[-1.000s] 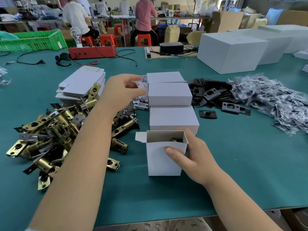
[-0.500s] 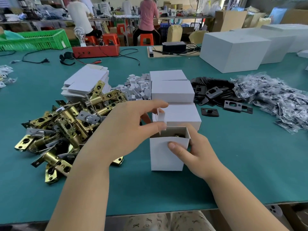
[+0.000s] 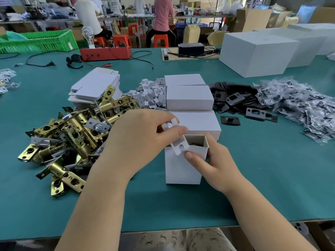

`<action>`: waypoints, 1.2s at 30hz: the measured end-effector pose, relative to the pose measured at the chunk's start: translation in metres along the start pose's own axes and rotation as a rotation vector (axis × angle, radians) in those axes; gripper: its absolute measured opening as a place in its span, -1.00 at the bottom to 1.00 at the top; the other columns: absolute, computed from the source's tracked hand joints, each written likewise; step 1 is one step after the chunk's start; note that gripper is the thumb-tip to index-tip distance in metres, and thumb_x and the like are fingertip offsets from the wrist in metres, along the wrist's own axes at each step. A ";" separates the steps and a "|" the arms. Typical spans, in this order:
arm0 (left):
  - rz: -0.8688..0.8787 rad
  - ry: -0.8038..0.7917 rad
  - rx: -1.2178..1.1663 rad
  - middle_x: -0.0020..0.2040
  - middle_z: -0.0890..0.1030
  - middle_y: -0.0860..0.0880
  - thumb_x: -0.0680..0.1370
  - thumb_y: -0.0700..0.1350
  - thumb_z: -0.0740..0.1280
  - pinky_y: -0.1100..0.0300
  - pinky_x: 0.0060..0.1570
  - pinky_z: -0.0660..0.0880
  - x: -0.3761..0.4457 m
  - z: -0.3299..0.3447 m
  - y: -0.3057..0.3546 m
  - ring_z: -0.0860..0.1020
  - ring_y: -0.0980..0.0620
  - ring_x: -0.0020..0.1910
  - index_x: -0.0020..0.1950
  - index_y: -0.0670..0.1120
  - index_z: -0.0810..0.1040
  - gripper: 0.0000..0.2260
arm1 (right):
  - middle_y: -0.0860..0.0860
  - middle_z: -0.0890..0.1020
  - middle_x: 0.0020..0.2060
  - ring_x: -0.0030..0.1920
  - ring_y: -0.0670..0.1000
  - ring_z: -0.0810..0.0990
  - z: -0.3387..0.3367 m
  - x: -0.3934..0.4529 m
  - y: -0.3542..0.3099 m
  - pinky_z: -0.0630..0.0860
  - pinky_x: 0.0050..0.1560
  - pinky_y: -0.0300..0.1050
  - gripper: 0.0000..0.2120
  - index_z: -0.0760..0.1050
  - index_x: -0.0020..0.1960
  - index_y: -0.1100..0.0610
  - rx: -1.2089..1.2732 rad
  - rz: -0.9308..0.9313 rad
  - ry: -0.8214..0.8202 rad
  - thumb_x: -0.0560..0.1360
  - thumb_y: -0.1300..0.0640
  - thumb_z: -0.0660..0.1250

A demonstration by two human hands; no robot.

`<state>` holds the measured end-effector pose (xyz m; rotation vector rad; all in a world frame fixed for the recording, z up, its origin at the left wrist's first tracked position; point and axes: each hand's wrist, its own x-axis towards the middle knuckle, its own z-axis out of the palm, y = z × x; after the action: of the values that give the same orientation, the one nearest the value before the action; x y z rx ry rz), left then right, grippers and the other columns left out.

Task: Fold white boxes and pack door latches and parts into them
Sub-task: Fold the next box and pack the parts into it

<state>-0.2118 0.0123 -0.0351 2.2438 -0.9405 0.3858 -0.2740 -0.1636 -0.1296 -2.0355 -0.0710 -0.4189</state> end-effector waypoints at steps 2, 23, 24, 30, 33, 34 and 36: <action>-0.004 0.073 -0.054 -0.48 0.49 0.03 0.47 0.13 0.34 0.34 -0.47 0.30 0.001 -0.001 0.002 0.41 0.07 -0.42 -0.18 0.06 0.69 -0.80 | -0.25 0.63 -0.05 -0.04 -0.10 0.61 -0.001 0.000 0.000 0.55 -0.08 -0.06 -0.65 0.44 0.10 -0.17 0.000 0.003 0.003 0.40 -0.29 0.25; -0.117 -0.137 -0.211 -0.13 0.52 0.22 0.40 0.26 0.32 0.42 -0.20 0.39 -0.002 0.010 -0.022 0.47 0.25 -0.14 0.00 0.27 0.54 -0.79 | -0.12 0.64 -0.11 -0.14 0.01 0.61 0.000 0.000 -0.003 0.53 -0.14 0.13 -0.64 0.44 0.07 -0.06 0.002 -0.049 0.027 0.41 -0.27 0.27; -0.123 -0.184 -0.254 -0.05 0.52 0.28 0.36 0.31 0.29 0.44 -0.13 0.40 -0.002 0.009 -0.024 0.48 0.27 -0.04 0.04 0.31 0.52 -0.72 | -0.11 0.64 -0.12 -0.14 0.03 0.60 0.000 0.000 -0.003 0.53 -0.15 0.14 -0.65 0.44 0.07 -0.08 0.002 -0.055 0.031 0.41 -0.27 0.27; -0.024 -0.353 -0.388 0.04 0.56 0.29 0.36 0.24 0.38 0.51 -0.02 0.35 -0.012 0.020 -0.028 0.51 0.26 0.10 0.10 0.27 0.55 -0.68 | 0.05 0.60 -0.19 -0.19 0.12 0.55 0.001 0.002 0.000 0.48 -0.20 0.14 -0.32 0.49 0.06 0.07 0.020 -0.142 0.073 0.49 -0.46 -0.08; -0.034 -0.325 -0.478 0.06 0.59 0.26 0.42 0.24 0.32 0.45 -0.02 0.39 -0.017 0.027 -0.032 0.55 0.19 0.09 0.14 0.28 0.54 -0.70 | -0.03 0.62 -0.23 -0.20 0.03 0.58 -0.002 0.002 -0.003 0.49 -0.21 -0.05 -0.43 0.54 -0.09 0.00 0.082 -0.179 0.263 0.55 -0.37 -0.08; -0.037 -0.304 -0.491 0.07 0.59 0.24 0.45 0.25 0.28 0.42 -0.03 0.40 -0.019 0.030 -0.033 0.55 0.16 0.08 0.15 0.29 0.52 -0.71 | -0.04 0.61 -0.27 -0.25 -0.01 0.57 -0.005 0.003 -0.003 0.48 -0.25 -0.13 -0.54 0.54 -0.15 0.00 0.125 -0.162 0.370 0.57 -0.27 0.02; -0.043 -0.227 -0.522 0.05 0.60 0.21 0.49 0.23 0.22 0.35 -0.03 0.42 -0.021 0.038 -0.033 0.55 0.09 0.05 0.16 0.28 0.53 -0.73 | -0.08 0.59 -0.36 -0.39 -0.08 0.53 -0.018 0.009 0.000 0.45 -0.33 -0.27 -0.76 0.52 -0.24 0.01 0.183 -0.042 0.572 0.52 -0.04 0.18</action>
<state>-0.2028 0.0148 -0.0884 1.8416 -0.9723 -0.1312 -0.2701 -0.1807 -0.1191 -1.6723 0.1912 -0.9681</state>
